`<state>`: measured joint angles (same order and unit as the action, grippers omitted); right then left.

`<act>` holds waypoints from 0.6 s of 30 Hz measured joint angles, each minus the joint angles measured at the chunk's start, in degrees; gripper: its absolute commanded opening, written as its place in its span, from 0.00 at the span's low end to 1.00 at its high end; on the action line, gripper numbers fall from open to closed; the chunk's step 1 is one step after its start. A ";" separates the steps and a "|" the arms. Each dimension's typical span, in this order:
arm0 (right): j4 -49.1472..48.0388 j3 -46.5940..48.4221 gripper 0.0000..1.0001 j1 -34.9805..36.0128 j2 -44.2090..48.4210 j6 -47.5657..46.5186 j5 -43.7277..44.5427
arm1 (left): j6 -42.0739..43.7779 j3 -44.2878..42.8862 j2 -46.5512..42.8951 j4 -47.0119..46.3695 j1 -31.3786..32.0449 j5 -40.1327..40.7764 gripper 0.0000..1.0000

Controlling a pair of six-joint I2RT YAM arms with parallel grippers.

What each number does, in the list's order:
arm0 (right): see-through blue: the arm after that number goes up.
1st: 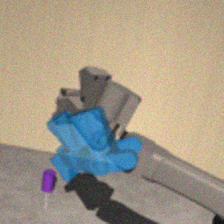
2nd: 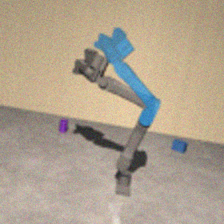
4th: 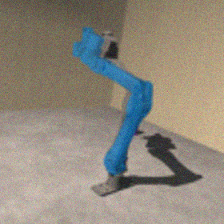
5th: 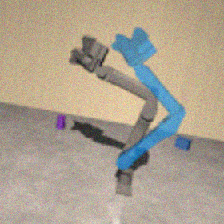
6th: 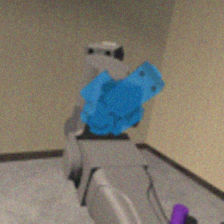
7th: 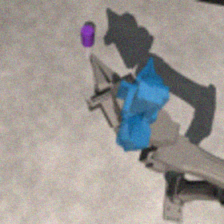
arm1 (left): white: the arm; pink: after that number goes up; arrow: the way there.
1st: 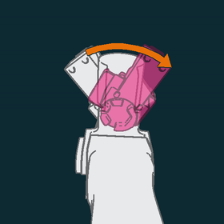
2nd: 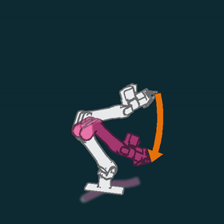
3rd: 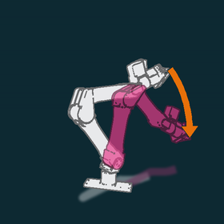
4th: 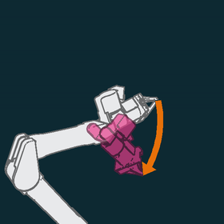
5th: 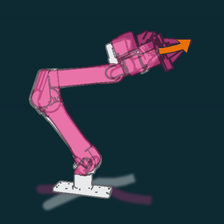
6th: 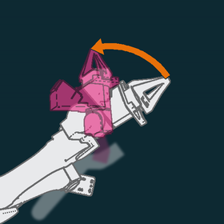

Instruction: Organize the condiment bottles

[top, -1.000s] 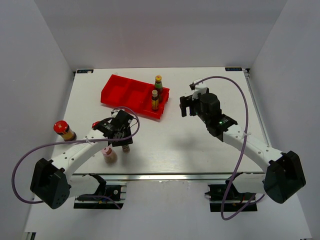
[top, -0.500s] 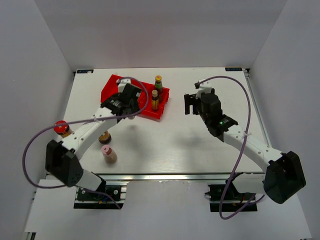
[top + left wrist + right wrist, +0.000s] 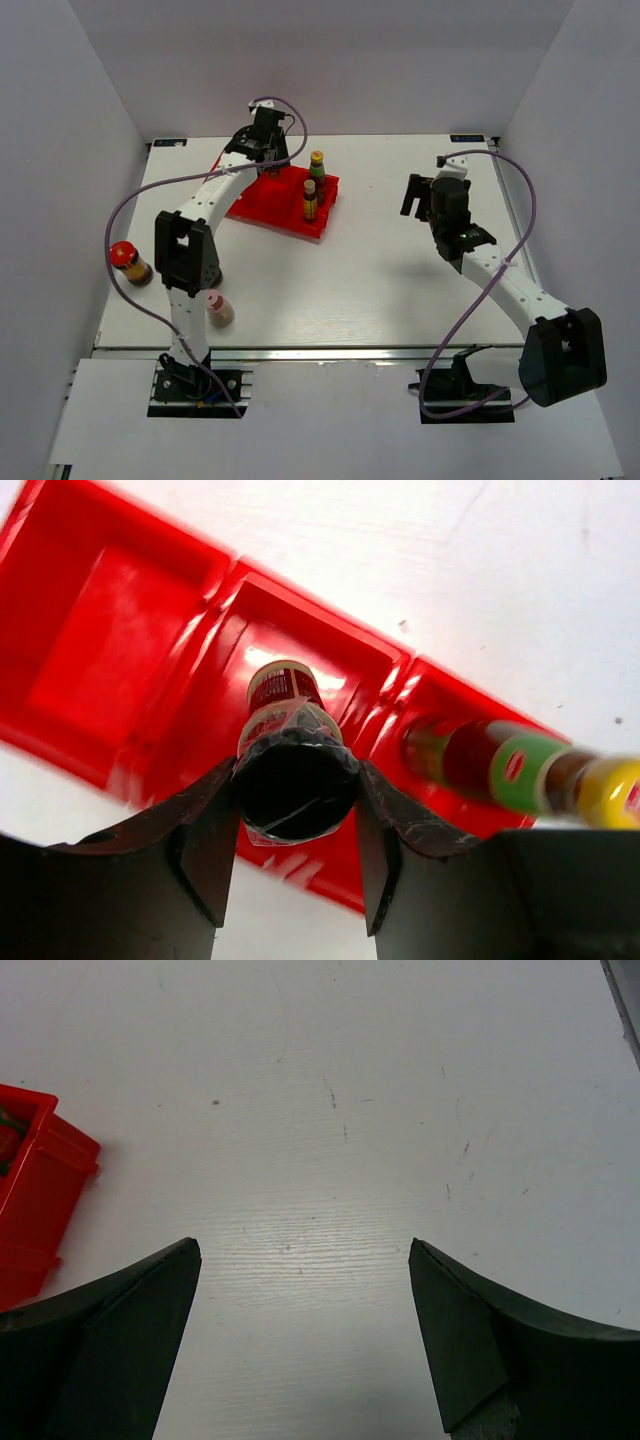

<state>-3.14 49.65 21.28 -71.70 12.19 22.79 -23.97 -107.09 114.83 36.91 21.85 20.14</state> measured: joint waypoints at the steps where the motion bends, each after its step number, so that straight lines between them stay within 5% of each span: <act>1: 0.13 -0.04 0.89 -0.42 0.00 0.37 -0.04 | 0.70 -2.95 2.43 0.48 -0.04 -0.98 0.17; 6: 0.48 -0.11 0.89 -1.40 0.00 1.36 -0.44 | 3.08 -11.19 9.66 1.09 -0.37 -3.45 0.17; 18: 2.03 -0.11 0.89 -1.88 -0.02 2.43 -0.66 | 3.98 -11.26 10.14 3.58 -1.68 -6.58 0.18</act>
<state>-1.10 49.54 19.40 -71.72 14.61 22.13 -19.99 -118.34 124.97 40.49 20.16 13.56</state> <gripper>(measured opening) 0.895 0.550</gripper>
